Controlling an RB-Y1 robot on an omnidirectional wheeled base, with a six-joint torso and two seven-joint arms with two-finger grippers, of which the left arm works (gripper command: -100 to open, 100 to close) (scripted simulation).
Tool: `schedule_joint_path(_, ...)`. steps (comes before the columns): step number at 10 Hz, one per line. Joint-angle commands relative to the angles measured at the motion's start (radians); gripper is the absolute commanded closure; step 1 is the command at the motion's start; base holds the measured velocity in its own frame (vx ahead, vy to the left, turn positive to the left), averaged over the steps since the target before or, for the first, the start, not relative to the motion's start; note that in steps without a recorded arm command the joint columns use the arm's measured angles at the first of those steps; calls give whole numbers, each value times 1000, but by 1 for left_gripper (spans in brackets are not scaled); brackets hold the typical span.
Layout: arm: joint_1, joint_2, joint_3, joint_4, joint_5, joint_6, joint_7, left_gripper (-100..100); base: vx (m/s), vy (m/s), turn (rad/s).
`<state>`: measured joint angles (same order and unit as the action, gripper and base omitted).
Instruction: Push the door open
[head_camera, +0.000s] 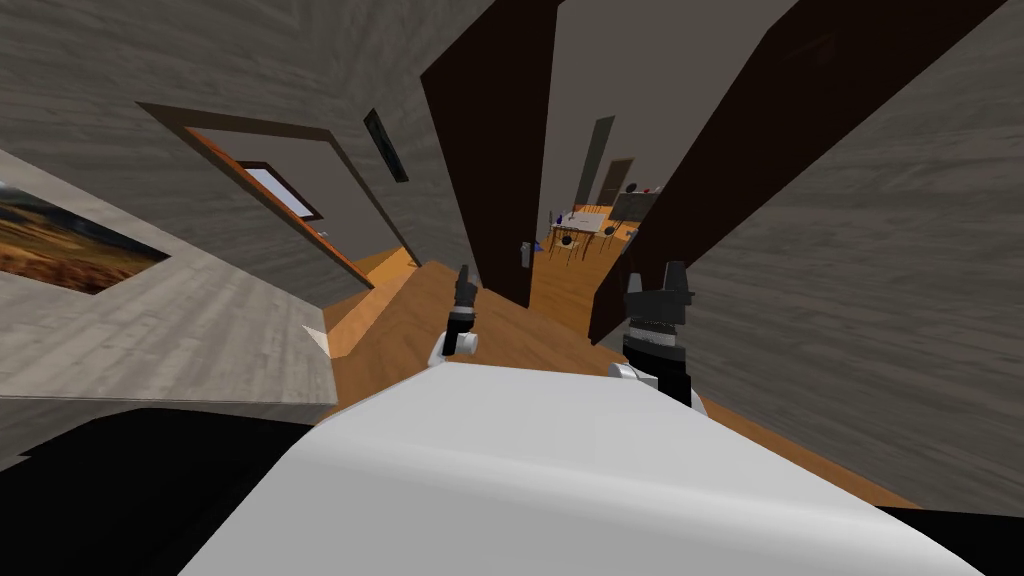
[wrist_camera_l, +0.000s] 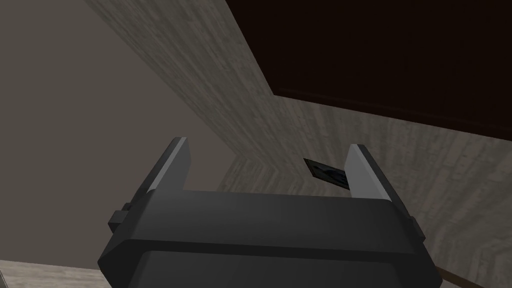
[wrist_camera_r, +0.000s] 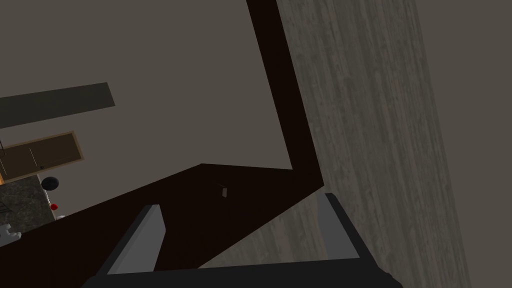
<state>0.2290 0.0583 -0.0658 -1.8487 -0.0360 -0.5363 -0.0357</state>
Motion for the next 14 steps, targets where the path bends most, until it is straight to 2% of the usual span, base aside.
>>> schedule_joint_path(1,-28,4,0,46,-1,5,5,-100,93,45,-62)
schedule_joint_path(7,-129,16,0,214,-4,18,22,-100,91,47,-71)
schedule_joint_path(14,-252,19,1,420,-7,34,44,-100,92,48,-72)
